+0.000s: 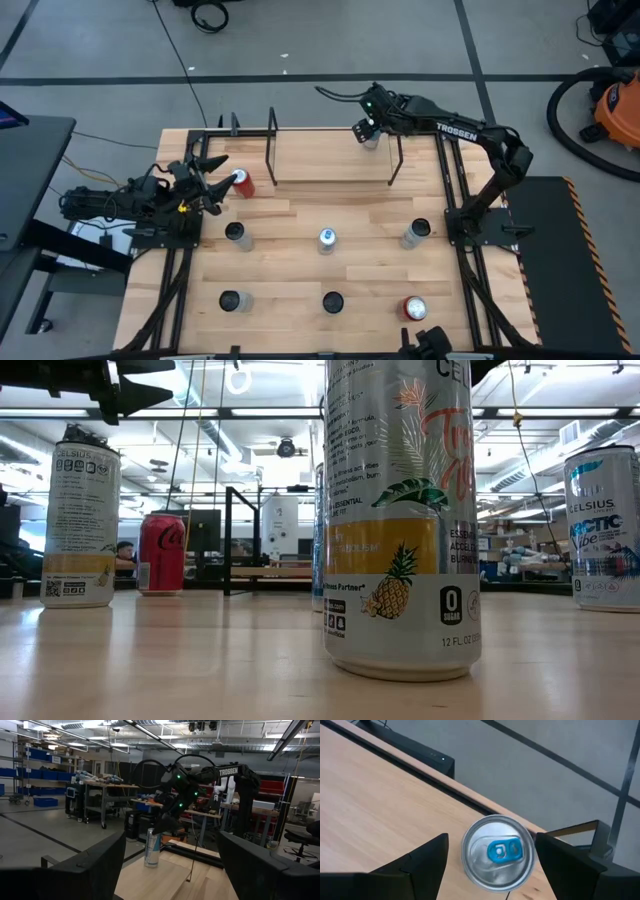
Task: Place canned beverage on shelf
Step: Put the light blue soda can on the shelf
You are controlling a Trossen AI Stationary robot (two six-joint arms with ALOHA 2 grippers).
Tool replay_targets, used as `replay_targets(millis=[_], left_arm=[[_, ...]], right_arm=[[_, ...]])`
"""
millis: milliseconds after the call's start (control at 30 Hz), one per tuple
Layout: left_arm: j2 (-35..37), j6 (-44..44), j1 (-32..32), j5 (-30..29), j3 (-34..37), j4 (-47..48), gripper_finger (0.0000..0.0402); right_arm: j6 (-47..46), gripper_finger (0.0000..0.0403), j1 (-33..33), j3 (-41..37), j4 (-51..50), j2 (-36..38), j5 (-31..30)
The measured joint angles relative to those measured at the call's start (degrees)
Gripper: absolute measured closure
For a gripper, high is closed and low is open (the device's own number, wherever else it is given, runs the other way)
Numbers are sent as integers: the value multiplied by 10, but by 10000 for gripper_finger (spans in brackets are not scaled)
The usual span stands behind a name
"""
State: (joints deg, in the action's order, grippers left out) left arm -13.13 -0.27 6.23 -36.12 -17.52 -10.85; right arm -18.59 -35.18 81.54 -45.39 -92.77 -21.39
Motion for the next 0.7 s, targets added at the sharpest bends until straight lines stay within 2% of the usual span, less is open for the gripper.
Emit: replay_targets(millis=[367, 500, 700], left_arm=[[0, 0, 0, 0, 0, -1, 86], [0, 0, 0, 0, 0, -1, 86], [0, 0, 0, 0, 0, -1, 86]], right_arm=[[41, 97, 1, 0, 51, 35, 17], [62, 97, 7, 0, 75, 52, 101], [64, 97, 11, 0, 132, 59, 288]])
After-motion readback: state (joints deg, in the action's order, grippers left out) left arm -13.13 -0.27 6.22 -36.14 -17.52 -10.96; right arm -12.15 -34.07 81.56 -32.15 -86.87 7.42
